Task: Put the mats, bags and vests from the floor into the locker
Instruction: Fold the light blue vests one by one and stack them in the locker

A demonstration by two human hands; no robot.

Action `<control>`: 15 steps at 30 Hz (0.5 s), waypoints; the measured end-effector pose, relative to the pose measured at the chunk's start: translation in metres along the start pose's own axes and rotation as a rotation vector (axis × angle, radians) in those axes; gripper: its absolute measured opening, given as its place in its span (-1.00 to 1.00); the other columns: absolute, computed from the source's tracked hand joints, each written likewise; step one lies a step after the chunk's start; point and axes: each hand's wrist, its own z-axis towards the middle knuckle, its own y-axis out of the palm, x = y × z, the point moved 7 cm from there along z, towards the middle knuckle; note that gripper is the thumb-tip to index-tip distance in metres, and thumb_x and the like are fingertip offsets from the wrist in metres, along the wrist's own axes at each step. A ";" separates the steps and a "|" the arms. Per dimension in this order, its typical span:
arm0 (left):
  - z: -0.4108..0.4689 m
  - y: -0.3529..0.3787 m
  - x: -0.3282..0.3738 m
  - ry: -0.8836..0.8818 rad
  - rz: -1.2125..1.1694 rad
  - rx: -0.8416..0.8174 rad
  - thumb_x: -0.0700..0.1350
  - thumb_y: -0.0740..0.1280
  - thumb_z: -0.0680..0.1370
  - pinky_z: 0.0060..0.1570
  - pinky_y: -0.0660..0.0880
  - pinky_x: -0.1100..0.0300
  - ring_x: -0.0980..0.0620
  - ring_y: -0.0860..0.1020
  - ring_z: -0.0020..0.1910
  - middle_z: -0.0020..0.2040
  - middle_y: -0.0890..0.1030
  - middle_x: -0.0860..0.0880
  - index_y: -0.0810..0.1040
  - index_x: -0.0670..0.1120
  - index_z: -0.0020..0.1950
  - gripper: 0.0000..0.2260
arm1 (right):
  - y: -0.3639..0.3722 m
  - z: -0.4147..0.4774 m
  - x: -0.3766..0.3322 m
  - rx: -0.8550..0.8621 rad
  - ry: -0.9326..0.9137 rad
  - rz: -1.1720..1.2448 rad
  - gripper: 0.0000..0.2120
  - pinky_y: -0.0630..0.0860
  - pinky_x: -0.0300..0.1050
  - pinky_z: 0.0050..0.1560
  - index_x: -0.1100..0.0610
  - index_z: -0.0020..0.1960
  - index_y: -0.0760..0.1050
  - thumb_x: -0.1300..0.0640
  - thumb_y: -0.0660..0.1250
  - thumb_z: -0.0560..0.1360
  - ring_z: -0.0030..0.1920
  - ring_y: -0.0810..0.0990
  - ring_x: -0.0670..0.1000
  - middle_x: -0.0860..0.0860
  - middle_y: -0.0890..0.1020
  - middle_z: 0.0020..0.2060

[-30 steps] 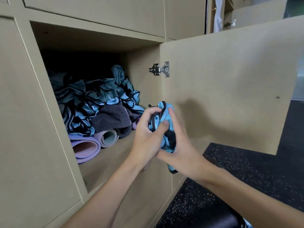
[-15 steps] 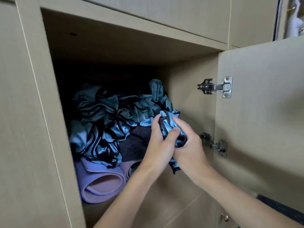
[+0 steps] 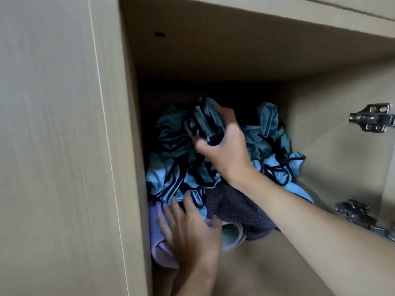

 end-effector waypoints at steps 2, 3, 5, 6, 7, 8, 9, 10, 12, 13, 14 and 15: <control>0.001 -0.005 -0.007 -0.045 -0.038 0.041 0.14 0.41 0.45 0.50 -0.24 -0.02 -0.01 0.05 0.59 0.54 0.26 0.03 0.20 0.08 0.54 -0.29 | 0.030 0.012 -0.009 0.063 -0.103 0.040 -0.32 0.40 -0.09 0.37 0.10 0.40 0.34 0.17 0.52 0.35 0.33 0.45 0.02 0.10 0.43 0.31; 0.002 -0.007 -0.010 -0.078 -0.080 0.046 0.13 0.42 0.46 0.50 -0.22 0.00 0.05 0.06 0.58 0.54 0.27 0.07 0.21 0.10 0.53 -0.31 | 0.048 0.019 -0.010 0.032 -0.129 0.021 -0.30 0.36 -0.05 0.41 0.11 0.44 0.32 0.16 0.52 0.36 0.38 0.40 0.06 0.13 0.39 0.36; 0.001 -0.007 -0.017 -0.143 -0.172 0.033 0.13 0.42 0.46 0.52 -0.16 0.01 0.13 0.05 0.57 0.53 0.24 0.15 0.21 0.16 0.51 -0.33 | 0.092 0.031 0.001 -0.261 -0.081 -0.224 -0.26 0.16 0.10 0.50 0.00 0.54 0.18 -0.02 0.44 0.46 0.52 0.18 0.13 0.11 0.25 0.51; 0.000 -0.005 -0.019 -0.167 -0.206 0.029 0.13 0.43 0.46 0.52 -0.13 0.00 0.16 0.05 0.57 0.54 0.23 0.17 0.20 0.18 0.50 -0.33 | 0.106 0.032 0.018 -0.431 0.001 -0.422 -0.27 0.02 0.19 0.53 -0.10 0.56 0.09 -0.17 0.34 0.50 0.56 0.04 0.13 0.04 0.15 0.56; 0.000 -0.004 -0.022 -0.183 -0.230 0.029 0.13 0.43 0.45 0.52 -0.11 -0.01 0.16 0.06 0.57 0.55 0.22 0.18 0.19 0.18 0.50 -0.32 | 0.112 0.031 0.035 -0.547 0.078 -0.553 -0.29 -0.09 0.24 0.52 -0.18 0.56 0.03 -0.27 0.25 0.52 0.58 -0.07 0.12 -0.03 0.06 0.59; 0.001 -0.003 -0.024 -0.190 -0.243 0.032 0.13 0.44 0.45 0.52 -0.10 -0.02 0.16 0.08 0.57 0.55 0.23 0.17 0.19 0.18 0.50 -0.31 | 0.112 0.029 0.044 -0.591 0.112 -0.588 -0.29 -0.15 0.26 0.51 -0.22 0.56 -0.01 -0.32 0.21 0.51 0.58 -0.12 0.10 -0.07 0.00 0.59; 0.001 -0.003 -0.025 -0.193 -0.248 0.033 0.13 0.45 0.44 0.52 -0.10 -0.02 0.15 0.09 0.56 0.55 0.23 0.17 0.19 0.17 0.50 -0.29 | 0.110 0.026 0.048 -0.585 0.113 -0.565 -0.28 -0.17 0.25 0.51 -0.23 0.56 -0.02 -0.33 0.21 0.51 0.58 -0.14 0.08 -0.09 -0.04 0.59; 0.002 -0.002 -0.025 -0.197 -0.250 0.035 0.15 0.45 0.44 0.51 -0.11 -0.02 0.15 0.10 0.56 0.54 0.23 0.16 0.19 0.17 0.51 -0.29 | 0.107 0.023 0.048 -0.559 0.089 -0.531 -0.27 -0.17 0.23 0.52 -0.22 0.56 -0.02 -0.32 0.22 0.51 0.58 -0.15 0.06 -0.09 -0.07 0.59; 0.002 0.000 -0.025 -0.200 -0.245 0.036 0.18 0.44 0.43 0.51 -0.12 -0.01 0.18 0.08 0.56 0.53 0.25 0.17 0.20 0.17 0.51 -0.29 | 0.103 0.014 0.042 -0.520 0.038 -0.488 -0.25 -0.20 0.17 0.53 -0.20 0.56 -0.01 -0.29 0.27 0.50 0.58 -0.15 0.02 -0.09 -0.09 0.59; 0.002 0.000 -0.025 -0.199 -0.243 0.036 0.20 0.44 0.43 0.51 -0.12 0.00 0.19 0.08 0.56 0.53 0.26 0.18 0.20 0.17 0.50 -0.29 | 0.101 0.010 0.039 -0.508 0.028 -0.462 -0.24 -0.22 0.14 0.54 -0.19 0.57 -0.01 -0.27 0.29 0.50 0.58 -0.15 0.00 -0.10 -0.10 0.59; 0.002 0.001 -0.025 -0.197 -0.242 0.038 0.20 0.44 0.43 0.51 -0.12 0.00 0.19 0.10 0.55 0.52 0.27 0.18 0.21 0.17 0.50 -0.29 | 0.100 0.007 0.038 -0.502 0.023 -0.441 -0.24 -0.23 0.11 0.54 -0.18 0.57 -0.01 -0.25 0.30 0.50 0.58 -0.15 -0.02 -0.10 -0.10 0.59; 0.002 0.001 -0.025 -0.193 -0.242 0.042 0.20 0.44 0.43 0.51 -0.12 0.00 0.18 0.13 0.55 0.51 0.29 0.18 0.22 0.16 0.50 -0.29 | 0.101 0.006 0.037 -0.505 0.025 -0.430 -0.24 -0.23 0.10 0.54 -0.18 0.57 -0.01 -0.25 0.31 0.50 0.57 -0.16 -0.03 -0.11 -0.10 0.59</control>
